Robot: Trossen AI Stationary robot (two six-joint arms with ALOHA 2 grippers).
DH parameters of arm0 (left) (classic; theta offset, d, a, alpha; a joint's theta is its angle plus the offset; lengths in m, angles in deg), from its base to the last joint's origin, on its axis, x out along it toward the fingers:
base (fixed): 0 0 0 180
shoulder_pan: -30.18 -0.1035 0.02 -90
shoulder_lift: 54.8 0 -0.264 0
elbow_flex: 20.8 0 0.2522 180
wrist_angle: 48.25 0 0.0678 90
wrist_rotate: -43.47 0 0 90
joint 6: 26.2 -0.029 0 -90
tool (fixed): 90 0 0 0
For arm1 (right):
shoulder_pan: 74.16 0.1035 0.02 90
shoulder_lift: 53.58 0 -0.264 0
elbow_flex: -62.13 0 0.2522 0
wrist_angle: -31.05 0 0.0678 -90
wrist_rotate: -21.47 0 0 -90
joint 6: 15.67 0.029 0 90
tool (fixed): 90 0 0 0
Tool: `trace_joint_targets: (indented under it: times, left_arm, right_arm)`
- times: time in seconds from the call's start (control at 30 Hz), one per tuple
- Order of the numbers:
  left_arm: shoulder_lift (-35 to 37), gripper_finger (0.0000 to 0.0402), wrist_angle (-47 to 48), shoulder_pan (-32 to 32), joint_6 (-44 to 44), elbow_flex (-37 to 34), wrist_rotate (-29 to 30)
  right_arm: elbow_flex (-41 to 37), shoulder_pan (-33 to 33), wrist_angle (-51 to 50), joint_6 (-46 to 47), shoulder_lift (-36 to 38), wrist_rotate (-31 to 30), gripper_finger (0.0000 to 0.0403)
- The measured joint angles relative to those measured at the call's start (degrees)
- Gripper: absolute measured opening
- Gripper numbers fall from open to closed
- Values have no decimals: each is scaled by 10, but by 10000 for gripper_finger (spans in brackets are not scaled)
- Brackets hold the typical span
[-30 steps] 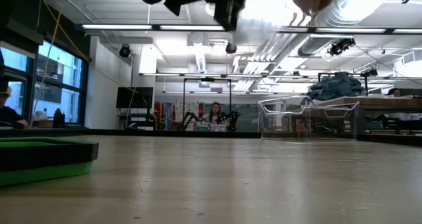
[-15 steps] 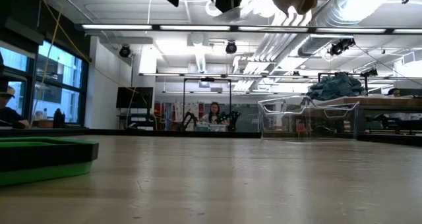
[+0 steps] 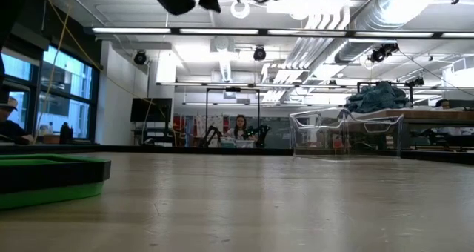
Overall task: Roll bandage
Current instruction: Put the rolled white bandage into the transparent zip bag
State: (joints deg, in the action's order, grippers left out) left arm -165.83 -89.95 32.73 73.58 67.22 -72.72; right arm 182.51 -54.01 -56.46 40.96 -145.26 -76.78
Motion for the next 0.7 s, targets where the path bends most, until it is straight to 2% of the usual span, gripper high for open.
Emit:
trace_joint_targets:
  times: [0.13, 0.33, 0.57, 0.7]
  left_arm:
    - [1, 0, -4, -8, -14, -34, 15]
    - [4, 0, -58, -10, -1, -117, 27]
    - [27, 0, -109, 31, 28, -269, 178]
    - [-1, 0, -71, 62, 37, -306, 191]
  right_arm:
    - [-21, 3, 21, 2, -3, -26, 45]
    - [-154, -15, 186, 3, -3, 20, 45]
    - [-269, -33, 370, 15, -5, 38, 45]
    - [-346, -47, 531, 33, -10, 70, 45]
